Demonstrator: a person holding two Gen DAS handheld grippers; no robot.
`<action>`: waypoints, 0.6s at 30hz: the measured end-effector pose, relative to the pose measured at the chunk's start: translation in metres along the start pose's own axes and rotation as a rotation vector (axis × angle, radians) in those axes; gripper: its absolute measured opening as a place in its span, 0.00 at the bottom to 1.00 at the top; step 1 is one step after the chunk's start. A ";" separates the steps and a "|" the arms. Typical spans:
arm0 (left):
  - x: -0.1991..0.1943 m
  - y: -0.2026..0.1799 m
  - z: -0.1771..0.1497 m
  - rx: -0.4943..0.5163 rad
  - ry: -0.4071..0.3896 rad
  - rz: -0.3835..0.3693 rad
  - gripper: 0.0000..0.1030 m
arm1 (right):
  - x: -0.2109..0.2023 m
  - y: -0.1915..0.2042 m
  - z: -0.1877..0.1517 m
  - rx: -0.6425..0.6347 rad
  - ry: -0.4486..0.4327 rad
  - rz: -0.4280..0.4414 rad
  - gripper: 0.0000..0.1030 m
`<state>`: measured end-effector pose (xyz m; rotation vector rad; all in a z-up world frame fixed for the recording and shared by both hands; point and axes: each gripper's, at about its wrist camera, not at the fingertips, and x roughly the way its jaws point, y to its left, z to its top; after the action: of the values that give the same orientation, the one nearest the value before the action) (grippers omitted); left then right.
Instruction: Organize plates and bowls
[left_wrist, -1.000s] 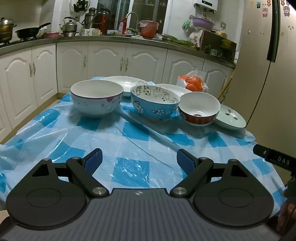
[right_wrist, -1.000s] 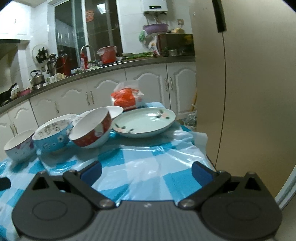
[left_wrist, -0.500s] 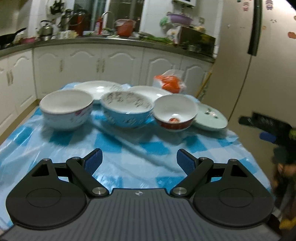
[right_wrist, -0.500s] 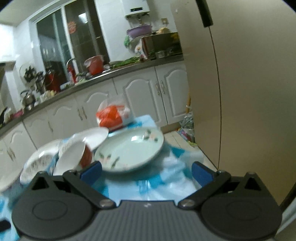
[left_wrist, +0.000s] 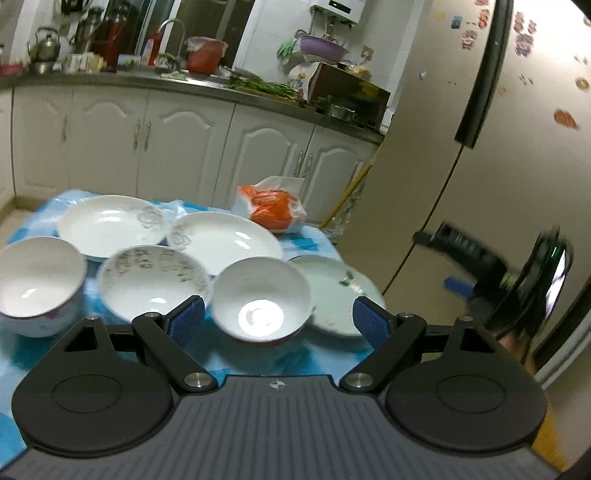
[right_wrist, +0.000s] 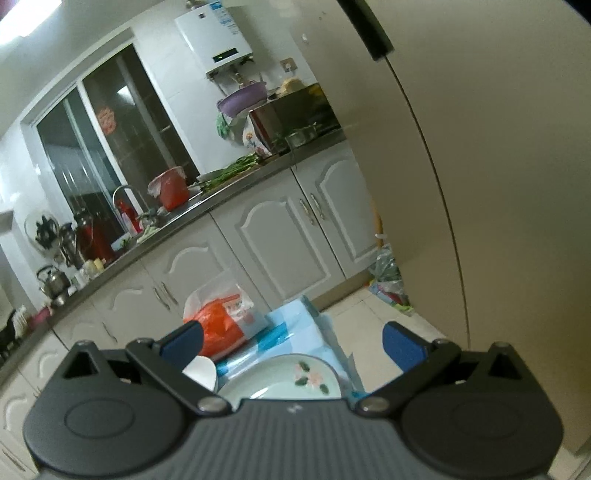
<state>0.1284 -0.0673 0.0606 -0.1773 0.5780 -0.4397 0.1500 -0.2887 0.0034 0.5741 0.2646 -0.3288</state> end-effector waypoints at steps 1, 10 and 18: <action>0.003 -0.005 -0.001 -0.010 -0.010 -0.003 1.00 | 0.007 -0.007 -0.002 0.017 0.012 0.005 0.99; 0.040 -0.033 -0.035 -0.055 0.008 -0.025 0.93 | 0.048 -0.040 -0.010 0.114 0.142 0.106 0.96; 0.075 -0.064 -0.057 -0.042 0.101 -0.085 0.64 | 0.063 -0.053 -0.002 0.170 0.192 0.190 0.96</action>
<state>0.1300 -0.1602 -0.0051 -0.2210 0.6808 -0.5212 0.1875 -0.3436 -0.0444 0.7945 0.3667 -0.1120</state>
